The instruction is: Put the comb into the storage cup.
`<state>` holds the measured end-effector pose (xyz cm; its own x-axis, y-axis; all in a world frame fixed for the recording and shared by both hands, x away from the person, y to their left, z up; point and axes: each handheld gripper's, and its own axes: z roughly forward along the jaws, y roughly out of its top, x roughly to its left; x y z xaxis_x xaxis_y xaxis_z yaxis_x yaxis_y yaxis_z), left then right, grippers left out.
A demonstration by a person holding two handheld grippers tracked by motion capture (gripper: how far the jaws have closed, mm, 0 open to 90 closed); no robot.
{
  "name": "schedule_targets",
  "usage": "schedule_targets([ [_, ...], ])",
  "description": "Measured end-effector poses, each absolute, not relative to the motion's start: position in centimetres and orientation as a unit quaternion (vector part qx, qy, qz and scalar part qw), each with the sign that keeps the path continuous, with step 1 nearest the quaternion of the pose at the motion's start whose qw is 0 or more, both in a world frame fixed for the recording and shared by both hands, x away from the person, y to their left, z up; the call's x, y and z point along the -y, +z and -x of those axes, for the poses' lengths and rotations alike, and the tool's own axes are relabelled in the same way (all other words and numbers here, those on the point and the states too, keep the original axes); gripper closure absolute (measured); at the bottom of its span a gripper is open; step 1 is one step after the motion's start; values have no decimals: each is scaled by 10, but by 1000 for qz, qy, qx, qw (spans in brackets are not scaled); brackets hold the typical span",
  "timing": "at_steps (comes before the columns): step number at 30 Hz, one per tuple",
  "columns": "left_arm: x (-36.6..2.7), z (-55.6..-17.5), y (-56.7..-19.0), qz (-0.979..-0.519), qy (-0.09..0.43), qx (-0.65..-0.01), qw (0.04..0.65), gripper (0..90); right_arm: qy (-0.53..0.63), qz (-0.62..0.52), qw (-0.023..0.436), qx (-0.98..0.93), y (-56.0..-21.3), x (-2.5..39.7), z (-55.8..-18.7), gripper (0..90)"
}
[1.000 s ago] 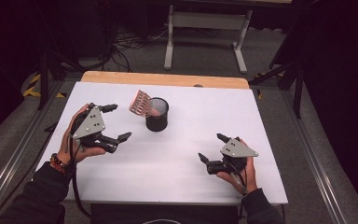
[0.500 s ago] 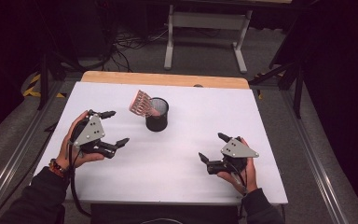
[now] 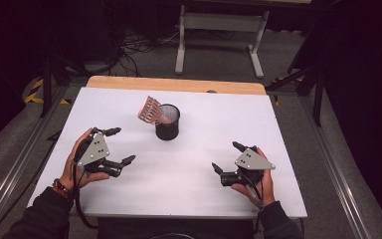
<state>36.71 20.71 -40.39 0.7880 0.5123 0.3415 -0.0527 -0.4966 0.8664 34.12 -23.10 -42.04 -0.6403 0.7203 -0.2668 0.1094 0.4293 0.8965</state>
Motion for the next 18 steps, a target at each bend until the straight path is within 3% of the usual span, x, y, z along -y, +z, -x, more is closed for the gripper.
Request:
schedule_targets([
  [18, -224, -357, -428, -806, 287, -173, 488, 48, 470, -267, 342, -769, -419, 232, -338, 68],
])
